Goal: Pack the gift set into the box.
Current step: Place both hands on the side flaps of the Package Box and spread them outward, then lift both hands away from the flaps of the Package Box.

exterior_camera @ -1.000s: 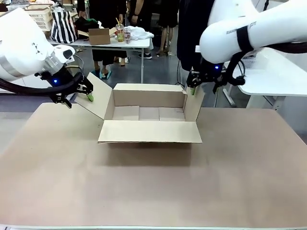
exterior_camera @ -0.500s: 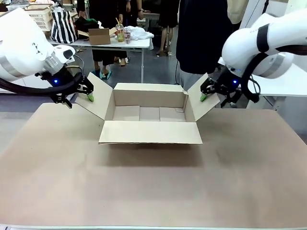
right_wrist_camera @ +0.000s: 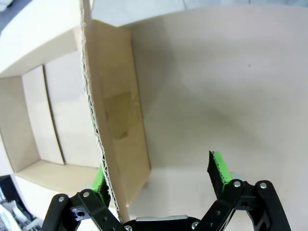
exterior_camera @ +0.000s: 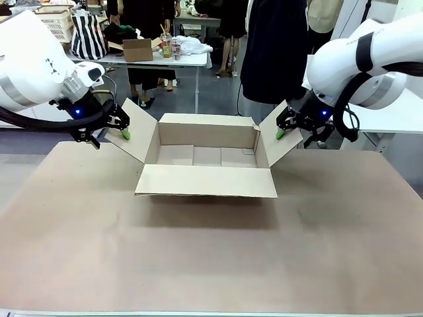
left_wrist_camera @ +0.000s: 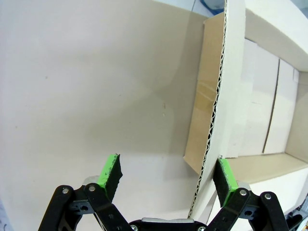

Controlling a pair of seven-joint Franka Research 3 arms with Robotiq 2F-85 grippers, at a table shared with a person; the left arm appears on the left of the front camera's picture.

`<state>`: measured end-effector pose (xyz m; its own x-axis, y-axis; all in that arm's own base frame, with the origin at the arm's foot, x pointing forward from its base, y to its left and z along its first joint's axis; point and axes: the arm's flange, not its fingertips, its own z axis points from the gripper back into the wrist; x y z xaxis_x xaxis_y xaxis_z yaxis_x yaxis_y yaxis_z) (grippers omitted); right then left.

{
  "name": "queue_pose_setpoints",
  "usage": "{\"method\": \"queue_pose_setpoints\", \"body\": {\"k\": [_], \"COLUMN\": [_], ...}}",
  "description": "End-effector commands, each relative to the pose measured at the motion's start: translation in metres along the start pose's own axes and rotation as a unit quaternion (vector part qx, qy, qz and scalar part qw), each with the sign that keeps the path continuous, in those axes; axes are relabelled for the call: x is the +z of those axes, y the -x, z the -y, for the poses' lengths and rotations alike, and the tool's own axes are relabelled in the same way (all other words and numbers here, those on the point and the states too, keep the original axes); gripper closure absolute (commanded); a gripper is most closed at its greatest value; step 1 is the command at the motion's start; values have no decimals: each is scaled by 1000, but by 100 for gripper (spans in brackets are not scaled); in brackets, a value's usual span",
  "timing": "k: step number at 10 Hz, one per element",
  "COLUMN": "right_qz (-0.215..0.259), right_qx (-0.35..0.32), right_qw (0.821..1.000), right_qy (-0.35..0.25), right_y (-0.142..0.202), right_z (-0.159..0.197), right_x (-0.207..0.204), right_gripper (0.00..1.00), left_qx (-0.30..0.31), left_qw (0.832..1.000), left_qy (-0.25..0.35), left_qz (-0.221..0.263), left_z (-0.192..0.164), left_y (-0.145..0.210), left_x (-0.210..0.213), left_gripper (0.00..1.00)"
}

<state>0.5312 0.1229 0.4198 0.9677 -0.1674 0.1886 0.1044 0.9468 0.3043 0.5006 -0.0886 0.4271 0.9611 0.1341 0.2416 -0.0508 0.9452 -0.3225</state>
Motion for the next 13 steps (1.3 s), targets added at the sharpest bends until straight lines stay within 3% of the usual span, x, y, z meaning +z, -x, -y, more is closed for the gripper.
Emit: {"method": "queue_pose_setpoints", "body": {"k": [1, 13], "right_qz": [-6, -6], "right_qx": [4, 4], "right_qw": [1000, 1000], "right_qy": [8, 8], "right_y": [-3, -3], "right_z": [-1, -1], "right_x": [-2, -2], "right_gripper": [0, 0], "left_qx": [4, 4], "left_qw": [1000, 1000], "left_qy": [-9, -9], "left_qz": [4, 4], "left_z": [1, 1], "left_y": [0, 0], "left_x": [1, 1], "left_gripper": [0, 0]}}
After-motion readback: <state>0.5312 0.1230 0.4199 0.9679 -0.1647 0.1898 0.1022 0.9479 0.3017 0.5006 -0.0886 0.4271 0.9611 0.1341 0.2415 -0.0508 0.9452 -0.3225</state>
